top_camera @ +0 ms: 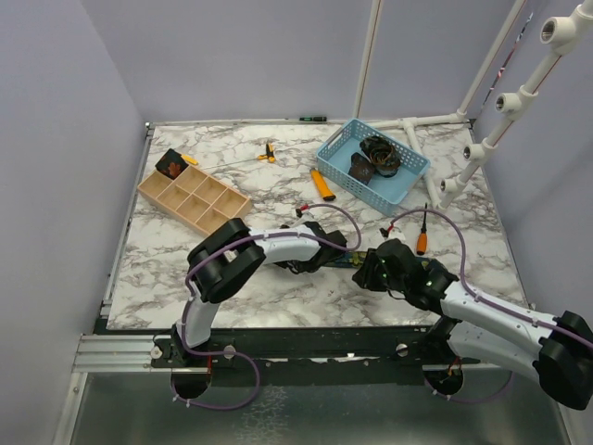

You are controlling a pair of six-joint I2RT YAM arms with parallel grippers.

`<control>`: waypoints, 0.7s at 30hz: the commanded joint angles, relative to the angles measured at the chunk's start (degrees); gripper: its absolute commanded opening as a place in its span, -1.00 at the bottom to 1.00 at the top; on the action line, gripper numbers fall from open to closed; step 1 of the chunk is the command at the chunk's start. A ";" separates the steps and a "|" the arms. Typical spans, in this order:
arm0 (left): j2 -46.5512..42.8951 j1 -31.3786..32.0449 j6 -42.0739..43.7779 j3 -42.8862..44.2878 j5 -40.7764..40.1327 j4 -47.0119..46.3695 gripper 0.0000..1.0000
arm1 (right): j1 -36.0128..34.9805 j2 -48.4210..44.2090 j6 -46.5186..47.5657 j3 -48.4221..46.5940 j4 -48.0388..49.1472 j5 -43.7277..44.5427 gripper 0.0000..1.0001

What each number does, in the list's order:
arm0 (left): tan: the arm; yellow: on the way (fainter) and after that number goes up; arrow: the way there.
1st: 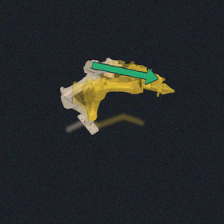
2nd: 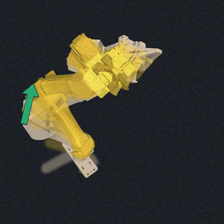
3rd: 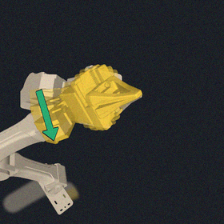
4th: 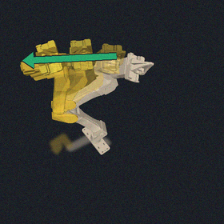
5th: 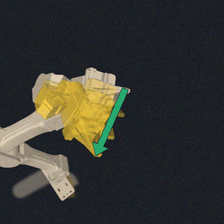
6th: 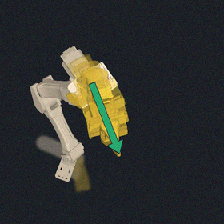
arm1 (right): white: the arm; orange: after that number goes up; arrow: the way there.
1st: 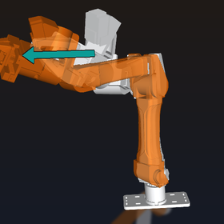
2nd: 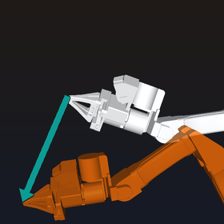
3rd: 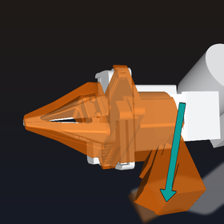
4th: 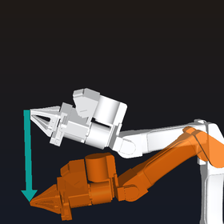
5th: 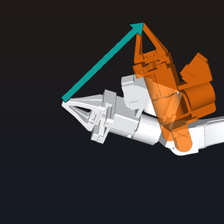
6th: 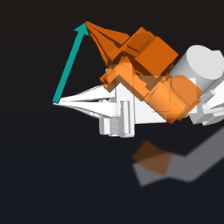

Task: Roll the ties
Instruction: Roll the tie at the center of the board.

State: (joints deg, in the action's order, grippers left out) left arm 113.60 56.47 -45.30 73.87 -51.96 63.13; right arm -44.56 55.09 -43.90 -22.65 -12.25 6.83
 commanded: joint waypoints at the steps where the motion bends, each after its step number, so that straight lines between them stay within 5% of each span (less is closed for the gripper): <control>1: 4.75 1.90 -2.41 1.98 -2.25 1.35 -1.00 | 0.11 -3.58 -3.18 1.91 -3.09 3.02 -0.39; 7: 6.59 2.33 -0.80 0.84 1.24 -3.08 -0.95 | 0.08 -5.08 -4.06 2.35 -4.32 2.76 -0.38; 13: 4.37 2.36 1.38 -0.49 6.09 -7.96 -0.25 | 0.14 -4.12 -4.57 2.23 -4.18 2.40 -0.38; 21: 0.62 2.34 3.51 -0.74 8.89 -9.70 0.06 | 0.06 -4.11 -4.52 1.75 -5.00 2.77 -0.37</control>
State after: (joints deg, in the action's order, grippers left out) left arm 116.38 58.52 -42.26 73.78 -50.02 59.16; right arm -44.56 50.98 -47.99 -20.93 -15.59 8.10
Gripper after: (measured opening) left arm 0.502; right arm 0.310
